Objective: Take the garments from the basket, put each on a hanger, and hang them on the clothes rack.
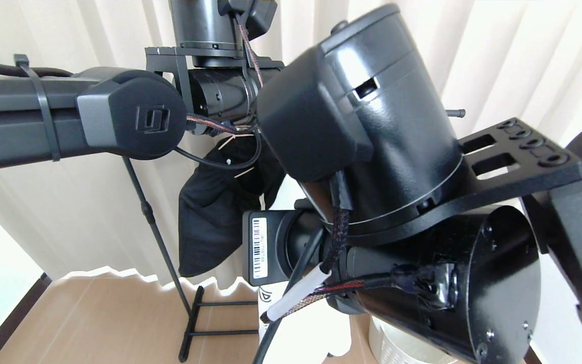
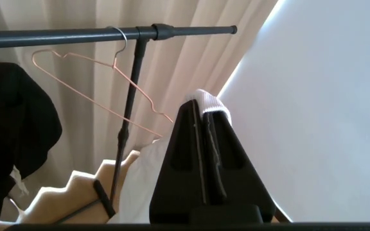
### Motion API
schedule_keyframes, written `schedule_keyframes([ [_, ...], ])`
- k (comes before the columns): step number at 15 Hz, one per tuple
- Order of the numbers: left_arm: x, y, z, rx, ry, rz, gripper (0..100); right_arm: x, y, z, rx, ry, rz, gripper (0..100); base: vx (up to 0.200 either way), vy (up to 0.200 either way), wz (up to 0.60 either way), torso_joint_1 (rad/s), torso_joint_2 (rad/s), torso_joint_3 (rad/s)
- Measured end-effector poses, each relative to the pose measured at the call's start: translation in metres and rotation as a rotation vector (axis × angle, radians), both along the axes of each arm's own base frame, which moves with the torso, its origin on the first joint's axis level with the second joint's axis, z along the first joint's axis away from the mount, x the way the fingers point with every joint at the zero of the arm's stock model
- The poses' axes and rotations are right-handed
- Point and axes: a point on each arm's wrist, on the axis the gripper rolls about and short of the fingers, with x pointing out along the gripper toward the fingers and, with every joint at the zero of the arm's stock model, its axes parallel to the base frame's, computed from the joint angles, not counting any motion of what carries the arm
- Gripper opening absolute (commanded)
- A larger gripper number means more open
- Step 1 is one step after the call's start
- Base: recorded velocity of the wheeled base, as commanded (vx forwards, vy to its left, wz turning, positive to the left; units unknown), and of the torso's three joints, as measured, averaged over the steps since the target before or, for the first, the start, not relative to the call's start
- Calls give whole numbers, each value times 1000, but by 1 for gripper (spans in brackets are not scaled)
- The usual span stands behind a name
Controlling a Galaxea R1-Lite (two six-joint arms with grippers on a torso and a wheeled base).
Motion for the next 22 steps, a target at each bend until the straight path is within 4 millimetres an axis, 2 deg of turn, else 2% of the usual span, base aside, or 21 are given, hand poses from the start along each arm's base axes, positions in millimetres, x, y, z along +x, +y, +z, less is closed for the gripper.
schedule_keyframes([
  [3,0,9,2,4,5,29,0,19,-23,-13,-190,-29,5,0,0,0,0,0,0,0],
  [7,-4,33,-4,68,74,115,0,59,-74,-17,-357,-50,-80,0,0,0,0,0,0,0],
  [10,-20,50,-10,188,181,186,0,96,-109,-9,-344,-66,-223,0,0,0,0,0,0,0],
  [12,-33,58,-12,243,219,235,0,120,-118,1,-265,-108,-286,0,0,0,0,0,0,0],
  [13,-41,57,-18,267,240,229,0,131,-117,4,-216,-129,-309,0,0,0,0,0,0,0],
  [15,-56,53,-42,341,304,210,0,147,-112,8,-118,-150,-361,0,0,0,0,0,0,0],
  [18,-90,36,-78,443,383,139,0,169,-96,13,51,-153,-433,0,0,0,0,0,0,0],
  [20,-115,17,-90,436,430,67,0,180,-78,17,203,-149,-472,0,0,0,0,0,0,0],
  [22,-131,-3,-92,369,430,7,0,182,-59,12,258,-131,-461,0,0,0,0,0,0,0],
])
